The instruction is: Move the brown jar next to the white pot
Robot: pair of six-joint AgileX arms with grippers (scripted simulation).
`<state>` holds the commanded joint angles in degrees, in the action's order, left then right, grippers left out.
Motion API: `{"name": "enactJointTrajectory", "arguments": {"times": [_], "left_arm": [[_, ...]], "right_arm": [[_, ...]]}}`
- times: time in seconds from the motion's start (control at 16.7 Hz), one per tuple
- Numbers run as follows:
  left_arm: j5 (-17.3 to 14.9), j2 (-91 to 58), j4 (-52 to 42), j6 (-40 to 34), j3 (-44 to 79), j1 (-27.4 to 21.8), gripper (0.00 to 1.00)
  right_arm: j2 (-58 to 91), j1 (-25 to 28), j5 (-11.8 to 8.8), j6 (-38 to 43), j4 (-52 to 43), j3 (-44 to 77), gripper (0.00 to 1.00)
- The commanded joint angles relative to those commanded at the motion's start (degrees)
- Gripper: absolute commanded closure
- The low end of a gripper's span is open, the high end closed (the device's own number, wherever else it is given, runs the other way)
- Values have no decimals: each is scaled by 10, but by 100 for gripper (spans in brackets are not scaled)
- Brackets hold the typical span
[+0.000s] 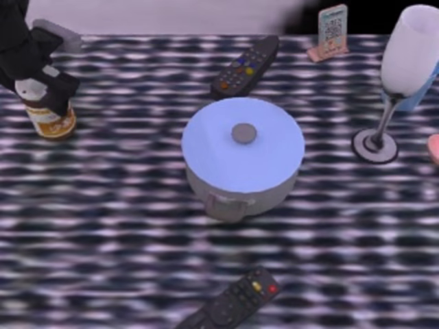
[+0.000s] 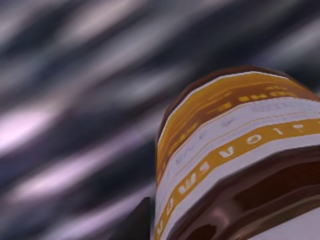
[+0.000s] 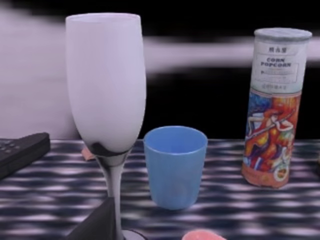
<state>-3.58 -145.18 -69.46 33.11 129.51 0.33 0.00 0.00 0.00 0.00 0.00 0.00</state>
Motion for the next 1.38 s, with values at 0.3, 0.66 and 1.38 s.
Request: {"name": "enactJointTrajectory", "arguments": {"times": [0.3, 0.66, 1.38], "left_arm": [[0, 0, 0, 0, 0, 0, 98], [0, 0, 0, 0, 0, 0, 100], [2, 185, -19, 3, -162, 10, 100]], "right_arm": [[0, 0, 0, 0, 0, 0, 0], [0, 0, 0, 0, 0, 0, 0], [0, 0, 0, 0, 0, 0, 0]]}}
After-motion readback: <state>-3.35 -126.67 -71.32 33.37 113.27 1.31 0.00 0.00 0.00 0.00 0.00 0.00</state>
